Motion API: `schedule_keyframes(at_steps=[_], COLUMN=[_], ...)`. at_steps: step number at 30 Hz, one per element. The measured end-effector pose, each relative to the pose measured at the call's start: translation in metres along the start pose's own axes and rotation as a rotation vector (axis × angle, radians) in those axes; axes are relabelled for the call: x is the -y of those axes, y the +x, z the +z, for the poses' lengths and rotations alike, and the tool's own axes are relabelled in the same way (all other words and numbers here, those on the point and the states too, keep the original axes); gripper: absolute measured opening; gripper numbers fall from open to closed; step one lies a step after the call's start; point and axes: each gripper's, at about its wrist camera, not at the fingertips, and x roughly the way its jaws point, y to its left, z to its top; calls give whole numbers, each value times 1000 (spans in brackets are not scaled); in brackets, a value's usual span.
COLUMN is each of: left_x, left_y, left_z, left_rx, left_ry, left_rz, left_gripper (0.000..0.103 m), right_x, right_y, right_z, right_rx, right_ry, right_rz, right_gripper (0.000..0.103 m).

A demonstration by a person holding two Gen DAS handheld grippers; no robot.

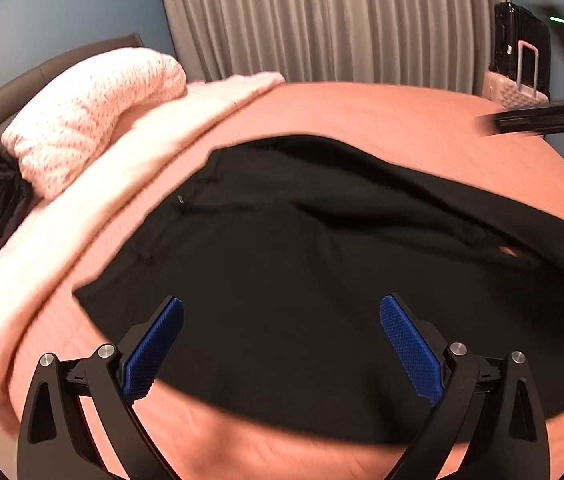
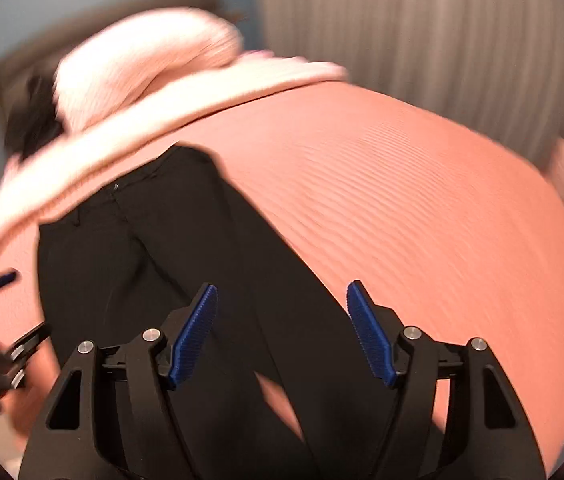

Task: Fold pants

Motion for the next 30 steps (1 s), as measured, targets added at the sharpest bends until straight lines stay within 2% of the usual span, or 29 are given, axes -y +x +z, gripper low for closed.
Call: schedule_keyframes(at_steps=[2,3,4,7,10,11,12,13,14,15,16,18,19,21,23,24,27,30], left_x=[-16,-25,-36,-70,-104,-113,-123,-125,-127,-130,-134,-142,-145,-148,-152,-156,-172,-197], left_y=[28,42,60,113,167,180,195,205,220,231,238,245,245,238,219,206,151,80], left_z=[19,29,42,72,87,89,91,91,91,90,91,96,97,99,95,93,80,53], left_rx=[1,13,11,-28,-110,-115,-97,-111,-157,-181,-187,-205,-202,-163,-111,-86,-4,33], left_ry=[33,45,71,98,96,88,85,103,119,113,85,45,35,40,49,42,-2,-34], left_rz=[4,28,50,7,-32,-6,30,20,-20,-50,-89,-129,-136,-112,-83,-81,-90,-47], left_gripper=[98,98,98,98,98,96,96,96,97,97,98,98,98,96,96,96,96,97], right_x=[-20,-23,-25,-32,-40,-39,-40,-44,-46,-49,-57,-65,-65,-69,-81,-87,-122,-157], right_y=[63,90,108,155,196,206,218,226,229,234,236,231,221,199,160,144,73,19], right_z=[39,57,66,86,106,108,108,100,96,94,91,88,86,87,81,78,52,16], right_rx=[-50,-67,-73,-142,-181,-193,-209,-225,-241,-253,-251,-235,-209,-152,-85,-64,17,38], right_ry=[2,10,20,1,-27,-31,-30,-34,-41,-56,-85,-114,-101,-102,-125,-143,-236,-301], right_rz=[13,-14,-30,-41,-83,-76,-66,-56,-42,-33,-44,-57,-37,-6,60,73,188,291], right_gripper=[66,66,66,66,65,65,52,36,29,17,12,8,6,5,5,5,5,5])
